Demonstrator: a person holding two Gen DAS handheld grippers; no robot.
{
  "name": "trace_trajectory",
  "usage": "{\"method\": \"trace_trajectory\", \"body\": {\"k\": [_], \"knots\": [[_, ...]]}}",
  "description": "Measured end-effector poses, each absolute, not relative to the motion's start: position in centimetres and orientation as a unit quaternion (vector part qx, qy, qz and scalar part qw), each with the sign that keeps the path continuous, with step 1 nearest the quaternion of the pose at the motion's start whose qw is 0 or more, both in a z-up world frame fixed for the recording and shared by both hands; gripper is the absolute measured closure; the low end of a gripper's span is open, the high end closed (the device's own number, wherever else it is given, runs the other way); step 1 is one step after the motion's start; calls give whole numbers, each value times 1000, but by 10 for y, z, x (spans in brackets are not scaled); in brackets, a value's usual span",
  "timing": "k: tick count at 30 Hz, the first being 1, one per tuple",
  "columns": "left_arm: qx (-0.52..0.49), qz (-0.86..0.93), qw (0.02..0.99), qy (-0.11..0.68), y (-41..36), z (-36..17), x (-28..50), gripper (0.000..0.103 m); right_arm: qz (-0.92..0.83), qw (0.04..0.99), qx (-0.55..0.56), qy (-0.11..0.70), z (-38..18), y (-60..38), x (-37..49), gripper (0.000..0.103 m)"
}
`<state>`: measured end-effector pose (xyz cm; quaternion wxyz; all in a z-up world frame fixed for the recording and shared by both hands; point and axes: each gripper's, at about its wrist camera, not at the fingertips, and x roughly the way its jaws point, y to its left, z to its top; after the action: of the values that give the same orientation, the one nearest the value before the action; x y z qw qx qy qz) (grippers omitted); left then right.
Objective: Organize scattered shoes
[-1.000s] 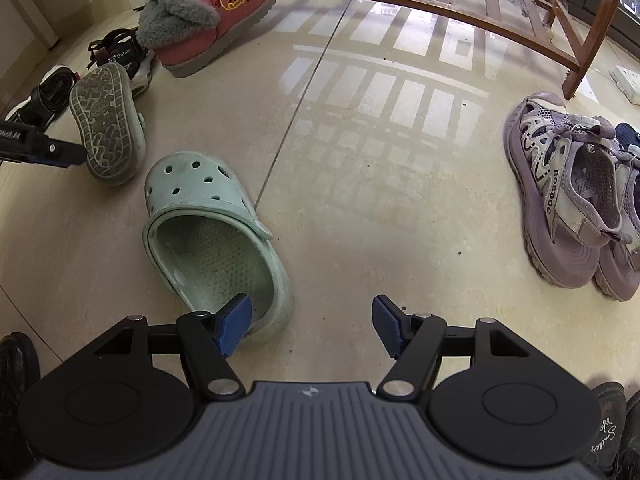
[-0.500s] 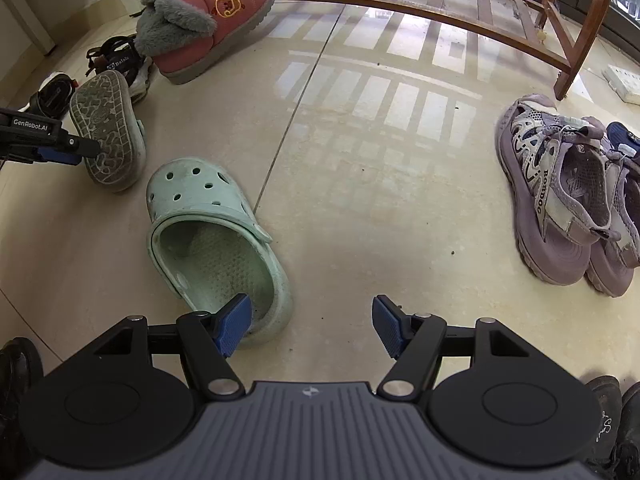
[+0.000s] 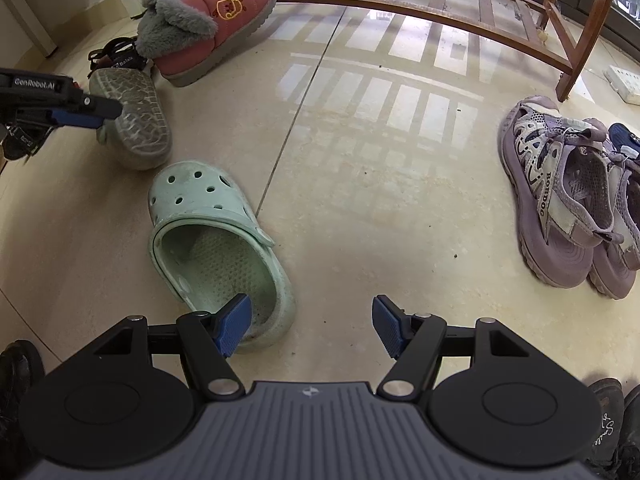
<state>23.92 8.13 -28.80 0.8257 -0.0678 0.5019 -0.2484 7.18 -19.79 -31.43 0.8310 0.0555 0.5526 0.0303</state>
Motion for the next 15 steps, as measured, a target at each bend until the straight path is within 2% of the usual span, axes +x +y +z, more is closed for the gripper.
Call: {"method": "trace_trajectory", "body": {"k": [6, 9, 12, 15], "knots": [[-59, -269, 829, 486, 67, -285, 253, 50, 44, 836, 48, 544, -313, -192, 82, 31], [-47, -274, 833, 478, 55, -283, 261, 49, 54, 837, 45, 543, -315, -187, 89, 36], [-38, -275, 836, 473, 45, -281, 269, 49, 61, 835, 41, 545, -320, -182, 96, 44], [-49, -268, 834, 480, 46, -280, 272, 49, 69, 833, 37, 548, -325, -178, 103, 62]]}}
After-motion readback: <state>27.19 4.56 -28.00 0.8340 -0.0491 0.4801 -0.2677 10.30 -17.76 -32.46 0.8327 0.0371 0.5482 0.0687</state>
